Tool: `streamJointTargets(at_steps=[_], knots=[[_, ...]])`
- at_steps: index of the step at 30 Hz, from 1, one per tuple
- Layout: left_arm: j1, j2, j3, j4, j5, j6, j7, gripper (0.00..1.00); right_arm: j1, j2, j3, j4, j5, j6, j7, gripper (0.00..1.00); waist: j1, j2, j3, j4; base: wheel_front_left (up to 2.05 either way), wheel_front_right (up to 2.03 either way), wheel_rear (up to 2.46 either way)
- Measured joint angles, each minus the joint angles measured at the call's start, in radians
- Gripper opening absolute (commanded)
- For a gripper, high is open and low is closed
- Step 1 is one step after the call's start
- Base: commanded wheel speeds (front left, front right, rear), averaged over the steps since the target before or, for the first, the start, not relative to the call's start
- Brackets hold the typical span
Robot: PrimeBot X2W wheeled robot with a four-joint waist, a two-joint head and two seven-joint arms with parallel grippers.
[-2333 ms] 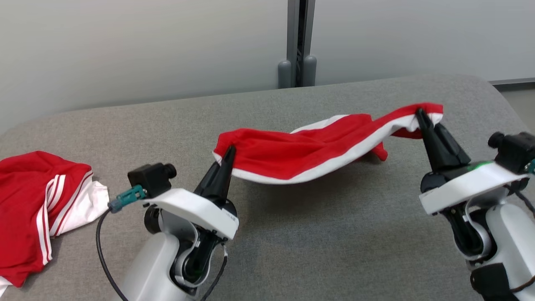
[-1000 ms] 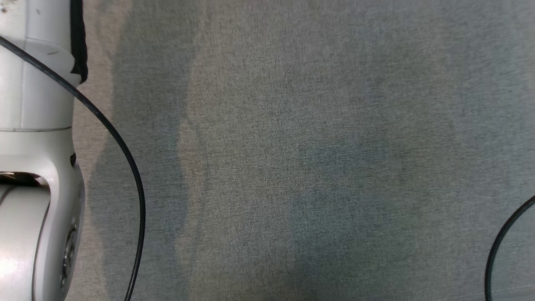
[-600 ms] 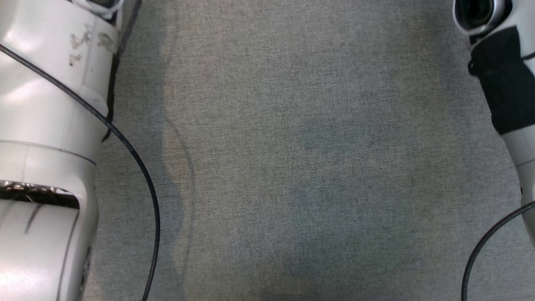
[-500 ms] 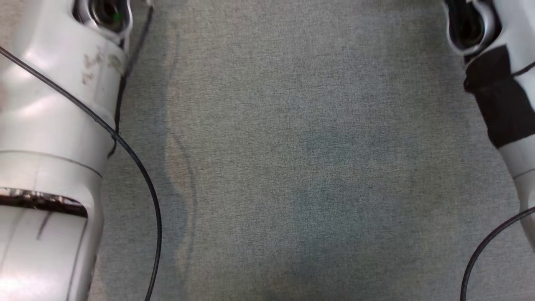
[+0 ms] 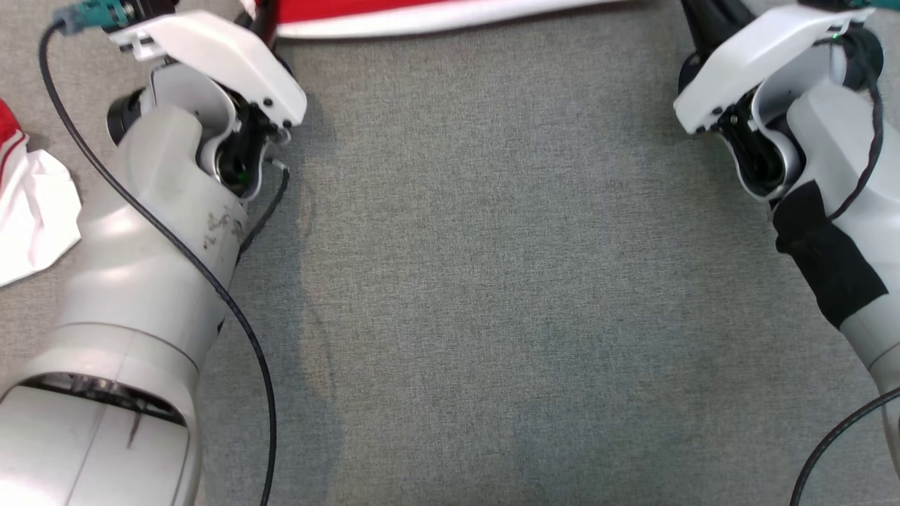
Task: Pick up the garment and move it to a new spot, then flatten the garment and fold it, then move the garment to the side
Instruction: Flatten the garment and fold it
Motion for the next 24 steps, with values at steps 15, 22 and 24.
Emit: streamJointTargets(at_steps=[15, 22, 24], knots=[[0.163, -0.003, -0.100, -0.023, -0.049, -0.016, -0.005, 0.00, 0.131, -0.076, 0.185, 0.009, 0.138, 0.001, 0.106, 0.00, 0.0000, 0.0000, -0.135, -0.004, 0.00, 0.00, 0.00], [0.256, -0.006, -0.161, -0.040, -0.055, -0.025, -0.018, 0.00, 0.228, -0.132, 0.234, -0.024, 0.238, 0.002, 0.181, 0.00, 0.0000, 0.0000, -0.217, 0.000, 0.00, 0.00, 0.00], [0.287, -0.007, -0.178, -0.043, -0.056, -0.030, -0.018, 0.00, 0.257, -0.150, 0.251, -0.042, 0.266, 0.002, 0.200, 0.00, 0.0000, 0.0000, -0.242, 0.001, 0.00, 0.00, 0.00]])
